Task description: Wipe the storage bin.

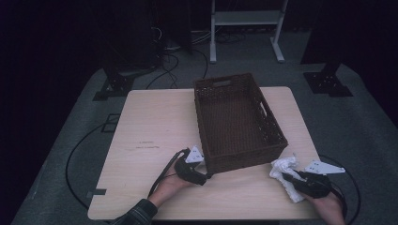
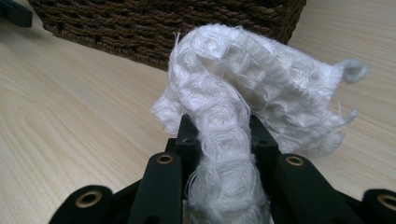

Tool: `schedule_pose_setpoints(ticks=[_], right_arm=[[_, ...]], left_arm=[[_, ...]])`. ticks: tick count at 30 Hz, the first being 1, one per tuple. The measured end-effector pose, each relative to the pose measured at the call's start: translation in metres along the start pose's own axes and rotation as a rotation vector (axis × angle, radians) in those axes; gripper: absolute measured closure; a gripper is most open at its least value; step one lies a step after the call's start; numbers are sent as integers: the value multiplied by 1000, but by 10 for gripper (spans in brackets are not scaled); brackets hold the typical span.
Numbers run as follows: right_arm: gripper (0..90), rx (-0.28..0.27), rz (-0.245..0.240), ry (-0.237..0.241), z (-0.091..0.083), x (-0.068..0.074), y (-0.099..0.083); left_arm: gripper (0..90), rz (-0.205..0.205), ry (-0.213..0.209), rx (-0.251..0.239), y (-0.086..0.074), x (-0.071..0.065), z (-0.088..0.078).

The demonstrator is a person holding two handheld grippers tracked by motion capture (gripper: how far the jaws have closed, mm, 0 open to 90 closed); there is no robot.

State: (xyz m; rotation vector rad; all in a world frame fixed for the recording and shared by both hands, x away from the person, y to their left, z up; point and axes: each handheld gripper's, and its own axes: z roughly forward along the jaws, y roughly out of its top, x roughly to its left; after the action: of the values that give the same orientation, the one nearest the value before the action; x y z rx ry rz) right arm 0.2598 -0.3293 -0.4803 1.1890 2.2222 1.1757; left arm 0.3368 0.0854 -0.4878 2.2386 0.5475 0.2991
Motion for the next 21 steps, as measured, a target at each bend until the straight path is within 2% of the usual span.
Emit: schedule_pose_setpoints(ticks=[6, 11, 14, 17, 21], right_arm=[[711, 1, -1, 3, 1, 0, 0], [711, 1, 0, 3, 1, 0, 0], [711, 1, -1, 3, 1, 0, 0], [711, 2, -4, 3, 1, 0, 0], [711, 2, -3, 1, 1, 1, 0]], left_arm=[[173, 14, 14, 10, -2, 1, 9], [163, -9, 19, 8, -4, 2, 14], [163, -2, 22, 11, -3, 2, 14], [162, 4, 12, 15, -3, 3, 15], [162, -15, -6, 21, -3, 5, 16]])
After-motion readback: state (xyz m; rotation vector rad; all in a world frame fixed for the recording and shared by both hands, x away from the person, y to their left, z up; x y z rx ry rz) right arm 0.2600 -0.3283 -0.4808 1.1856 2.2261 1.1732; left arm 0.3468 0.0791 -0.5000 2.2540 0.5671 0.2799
